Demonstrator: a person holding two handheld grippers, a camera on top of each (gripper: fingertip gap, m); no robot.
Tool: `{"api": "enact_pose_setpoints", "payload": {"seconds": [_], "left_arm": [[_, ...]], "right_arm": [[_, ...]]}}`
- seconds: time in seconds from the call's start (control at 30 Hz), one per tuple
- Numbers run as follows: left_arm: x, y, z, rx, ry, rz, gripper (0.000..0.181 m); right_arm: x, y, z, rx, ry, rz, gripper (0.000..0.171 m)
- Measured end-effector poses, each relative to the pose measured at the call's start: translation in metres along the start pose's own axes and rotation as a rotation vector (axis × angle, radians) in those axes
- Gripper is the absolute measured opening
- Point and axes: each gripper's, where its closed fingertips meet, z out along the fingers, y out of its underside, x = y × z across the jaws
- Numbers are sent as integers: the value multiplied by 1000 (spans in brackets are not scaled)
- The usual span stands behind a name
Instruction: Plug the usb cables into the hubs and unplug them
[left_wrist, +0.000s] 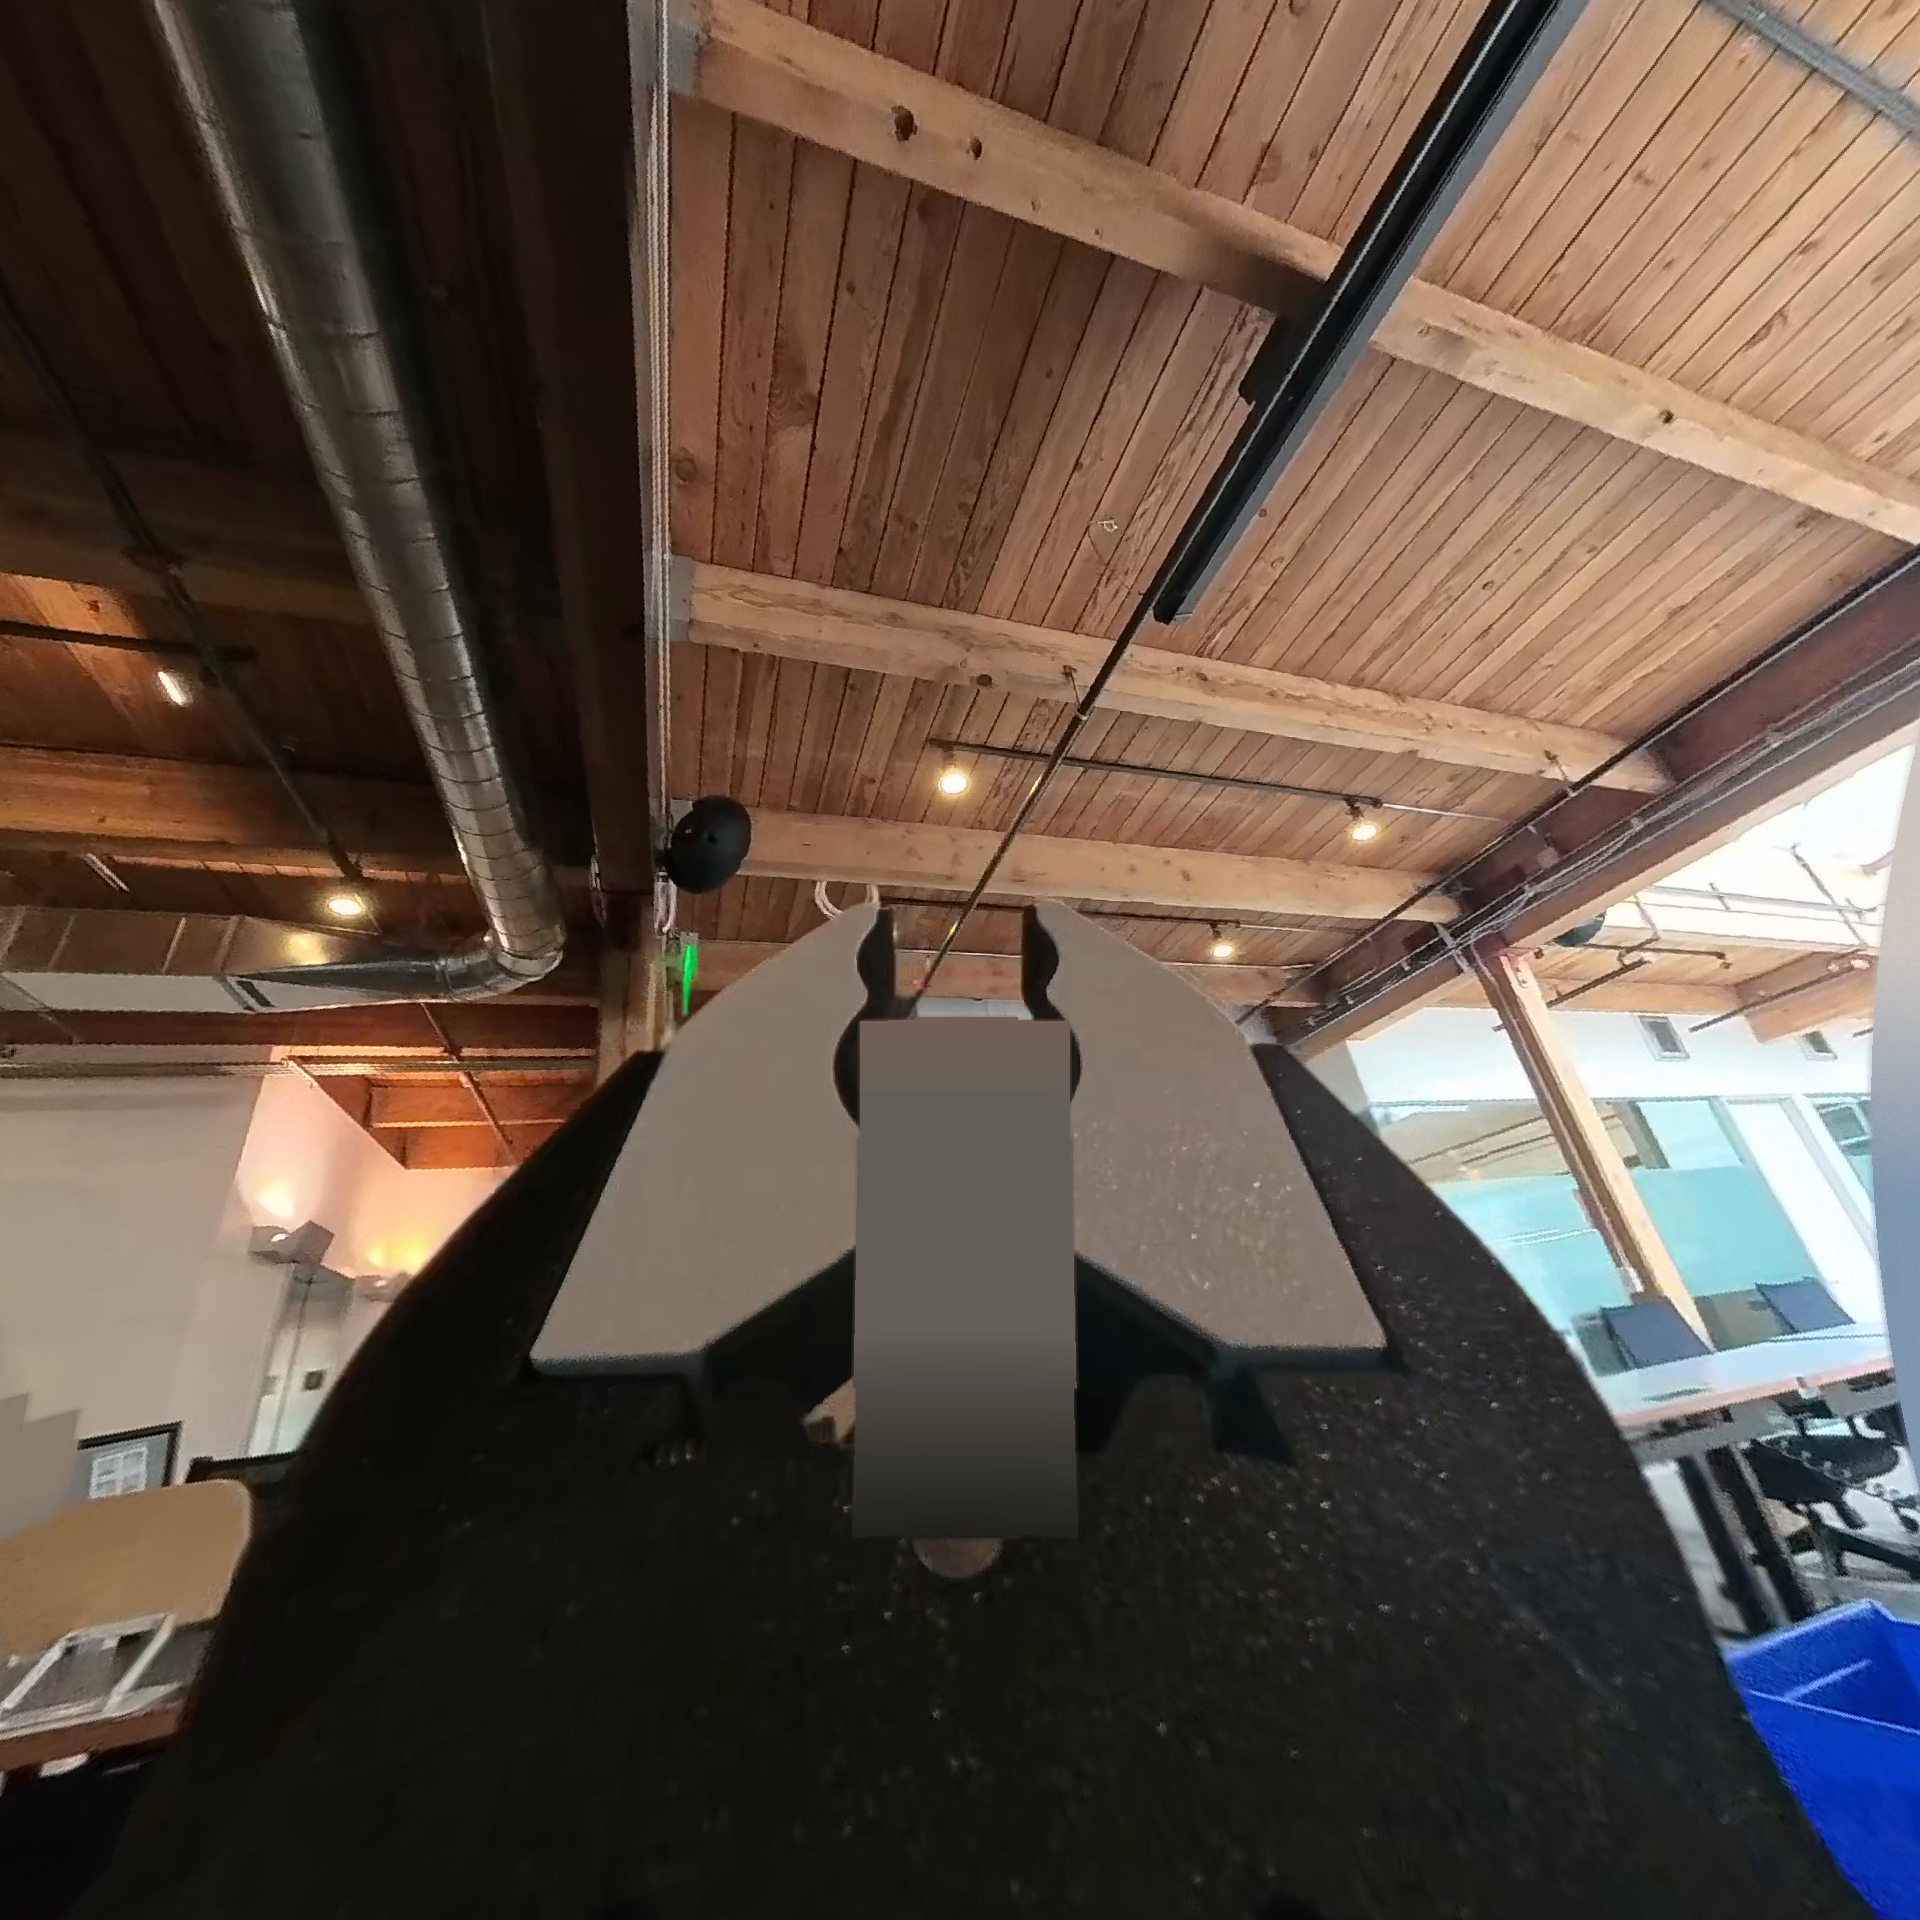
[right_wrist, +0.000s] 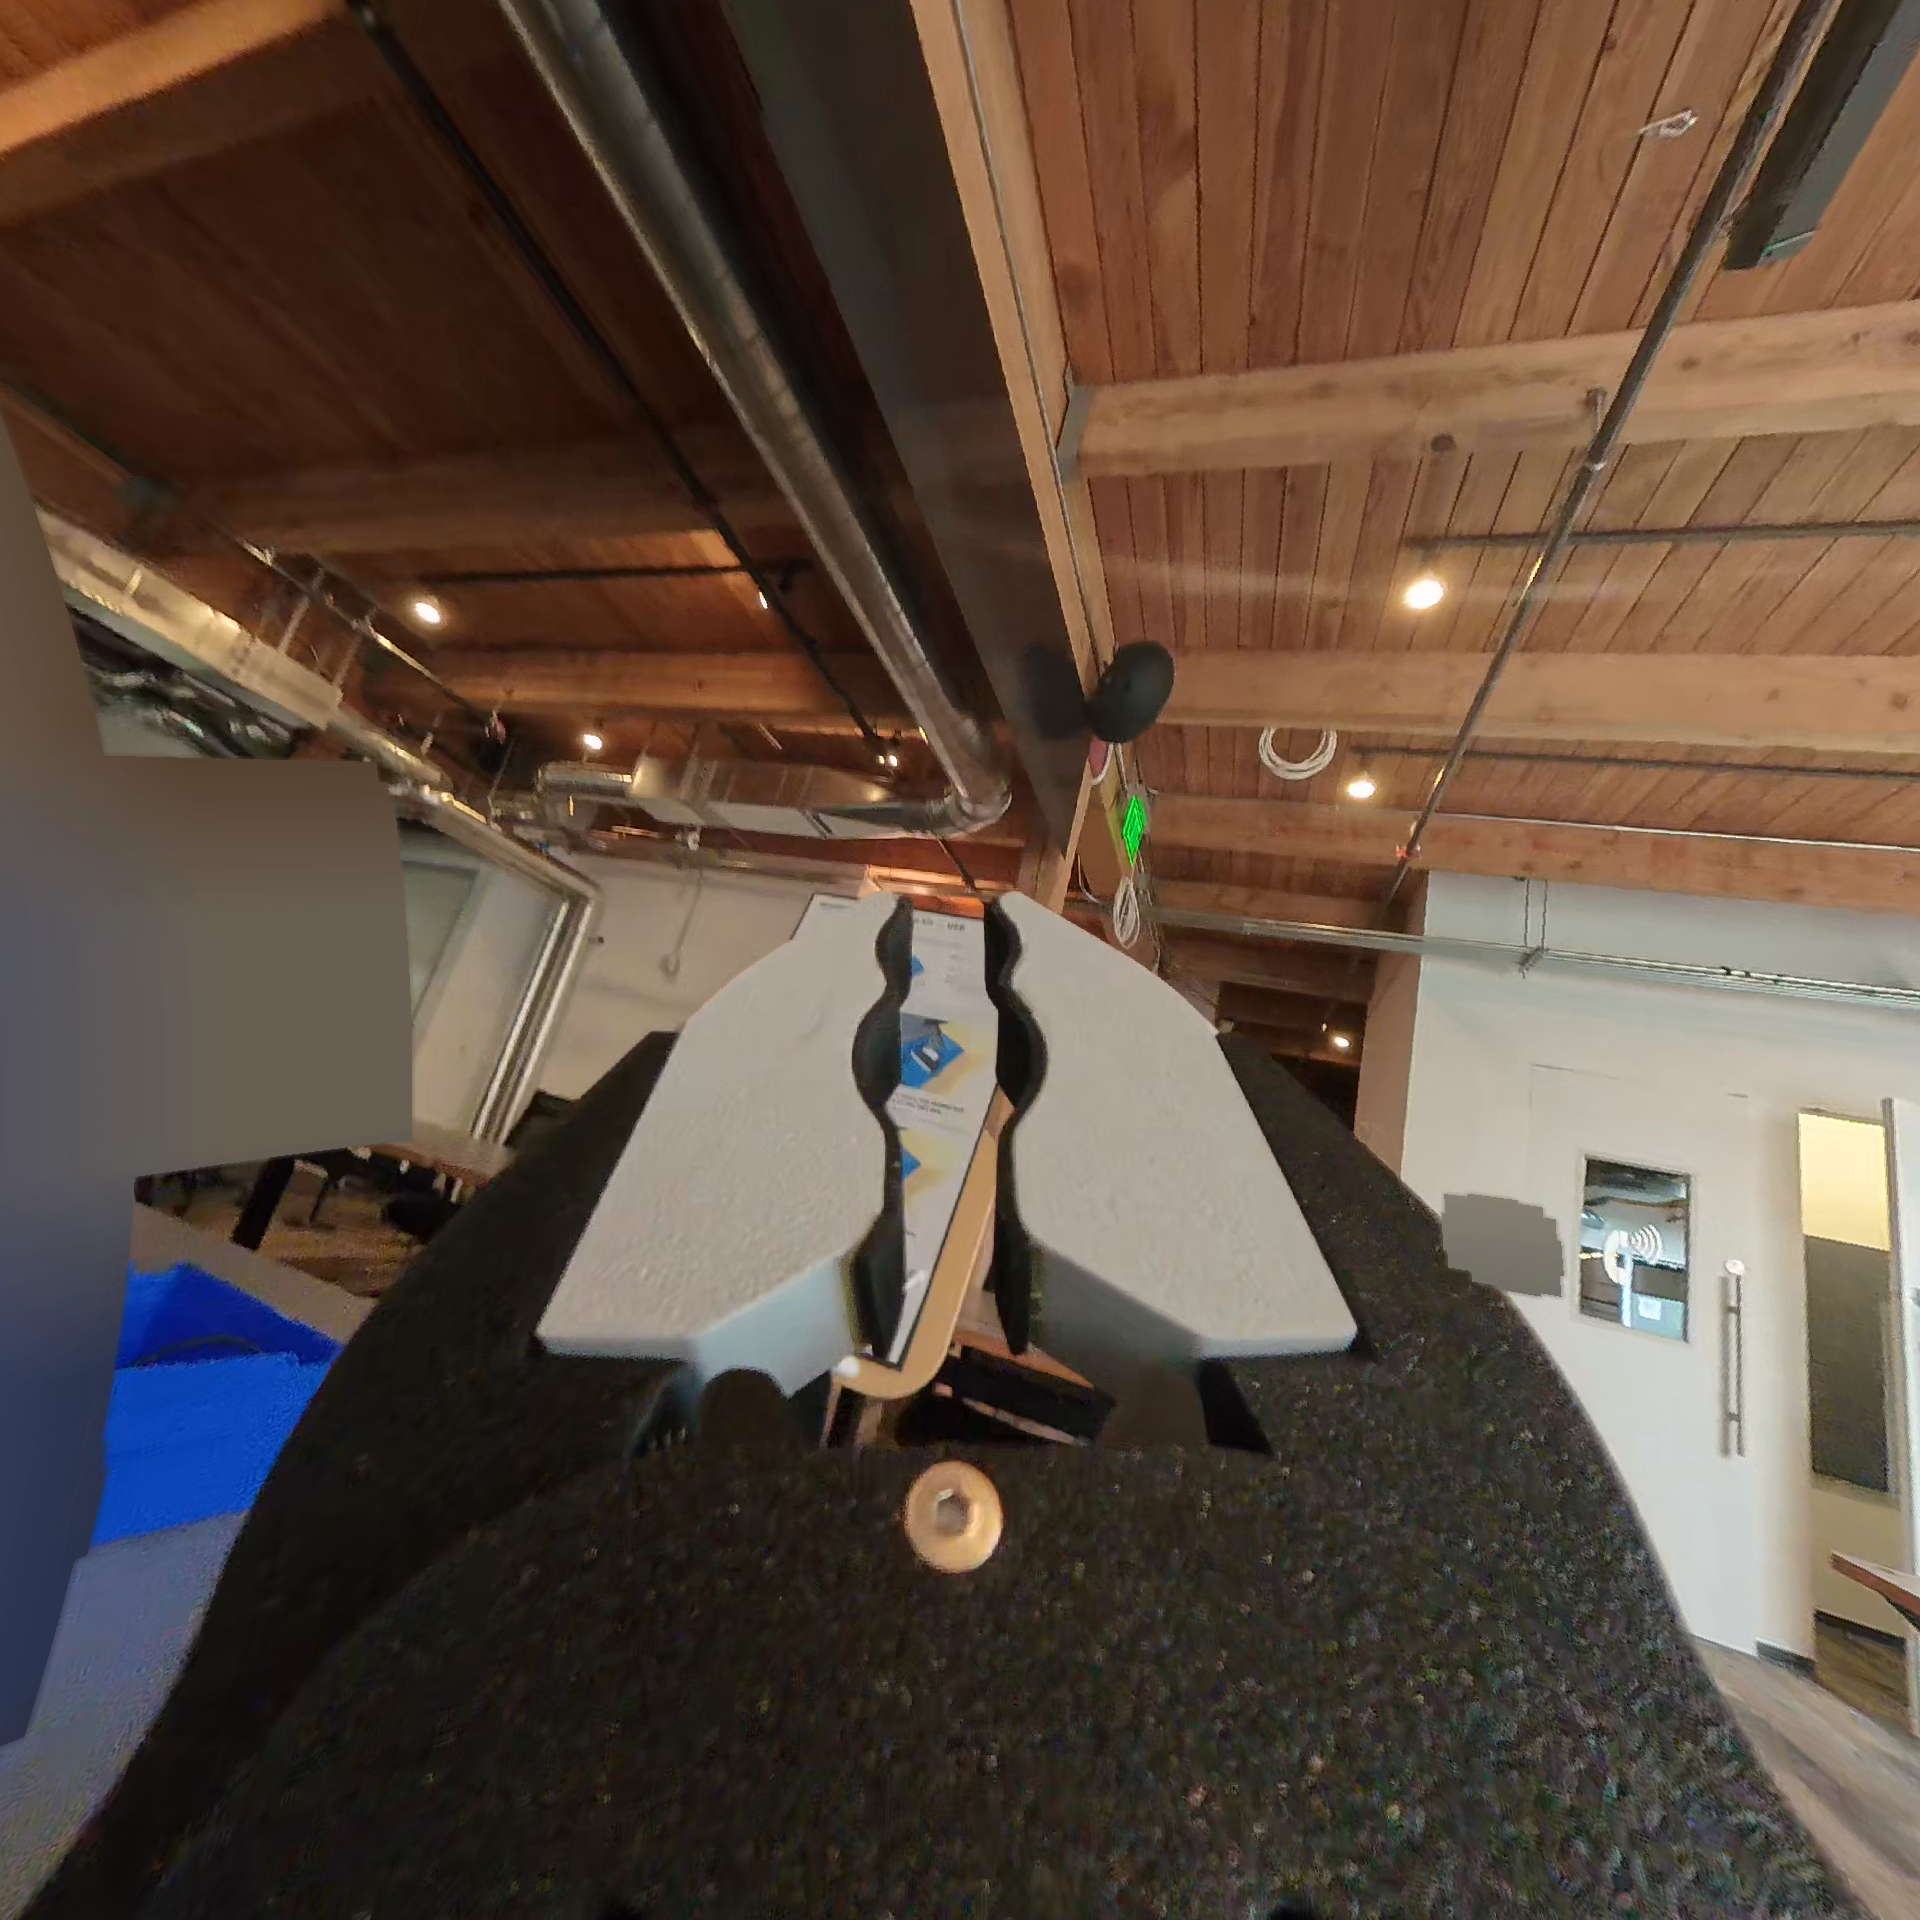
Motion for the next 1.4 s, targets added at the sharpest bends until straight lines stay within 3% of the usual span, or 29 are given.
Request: {"api": "enact_pose_setpoints", "payload": {"seconds": [0.13, 0.33, 0.47, 0.73, 1.03, 1.27, 1.4], "left_arm": [[-9, 4, -1, -62, -37, 40, 22], [-30, 36, -5, -330, -118, 178, 23], [-38, 73, -15, -575, -115, 284, 25], [-30, 163, -55, -1091, 42, 500, 32], [11, 252, -119, -1522, 277, 306, 41], [32, 283, -167, -1675, 479, 109, 44], [39, 300, -178, -1697, 535, 106, 45]], "right_arm": [[-7, 9, 4, -65, -15, -29, 12], [-17, 30, 8, -200, -66, -40, 13], [-22, 50, 8, -322, -104, -57, 15], [-22, 88, 3, -546, -98, -198, 24], [-4, 141, -28, -935, -11, -135, 48], [-2, 143, -30, -942, -2, -89, 49], [-2, 144, -30, -944, -9, -97, 49]]}}
